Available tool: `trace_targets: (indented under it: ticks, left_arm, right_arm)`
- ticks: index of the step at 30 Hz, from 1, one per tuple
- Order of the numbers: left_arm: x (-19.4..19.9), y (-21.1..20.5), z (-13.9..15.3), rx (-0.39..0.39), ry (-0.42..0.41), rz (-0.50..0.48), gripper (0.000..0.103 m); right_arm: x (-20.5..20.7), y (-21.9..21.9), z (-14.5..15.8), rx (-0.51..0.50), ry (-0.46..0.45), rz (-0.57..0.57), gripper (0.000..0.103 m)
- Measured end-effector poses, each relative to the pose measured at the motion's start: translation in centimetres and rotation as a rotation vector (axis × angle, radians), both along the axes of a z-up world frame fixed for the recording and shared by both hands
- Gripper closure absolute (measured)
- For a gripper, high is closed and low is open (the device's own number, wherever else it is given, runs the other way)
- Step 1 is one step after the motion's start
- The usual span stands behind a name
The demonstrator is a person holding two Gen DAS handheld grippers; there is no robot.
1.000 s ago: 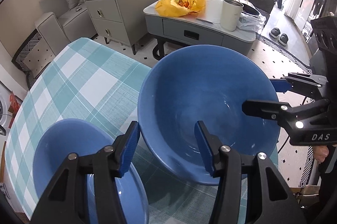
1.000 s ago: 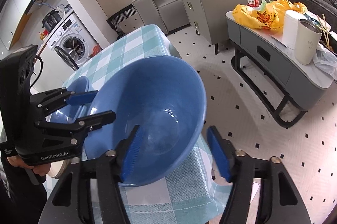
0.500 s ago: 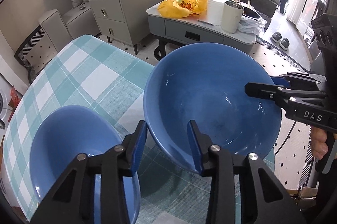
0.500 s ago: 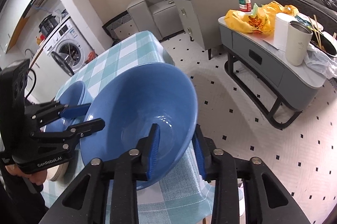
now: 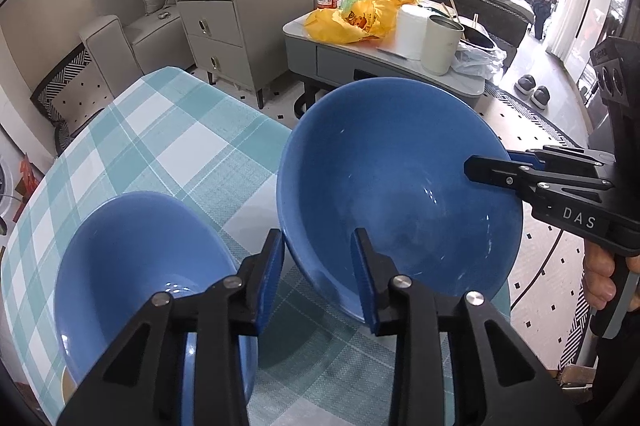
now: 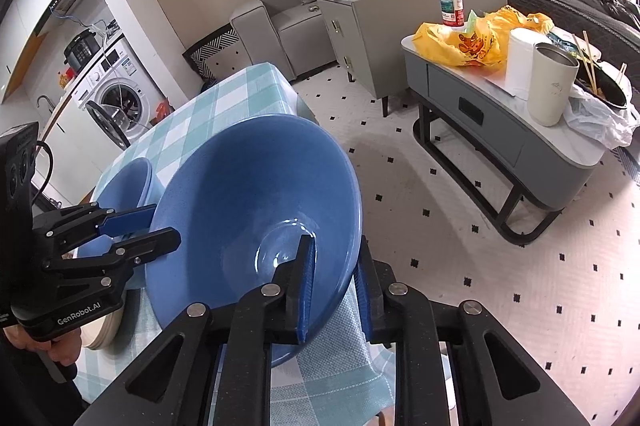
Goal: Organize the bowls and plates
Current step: 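Lift the nested blue bowls with both tools and carry them over the cream plates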
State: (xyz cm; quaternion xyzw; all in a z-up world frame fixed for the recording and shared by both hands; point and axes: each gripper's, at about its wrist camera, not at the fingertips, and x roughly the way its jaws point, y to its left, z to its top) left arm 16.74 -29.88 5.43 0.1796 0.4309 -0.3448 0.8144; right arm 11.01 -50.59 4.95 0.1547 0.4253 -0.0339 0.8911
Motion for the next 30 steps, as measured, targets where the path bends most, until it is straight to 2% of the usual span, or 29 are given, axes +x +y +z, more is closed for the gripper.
trace_targets:
  ticks: [13, 30]
  left_arm:
    - [-0.7, 0.4, 1.5, -0.042, -0.031, 0.003, 0.075]
    - [-1.4, 2.3, 3.9, -0.111, -0.074, 0.037, 0.075]
  right_arm:
    - [-1.2, 0.1, 1.6, -0.015, -0.032, -0.014, 0.084]
    - [-2.2, 1.4, 4.5, -0.041, -0.087, 0.011, 0.084]
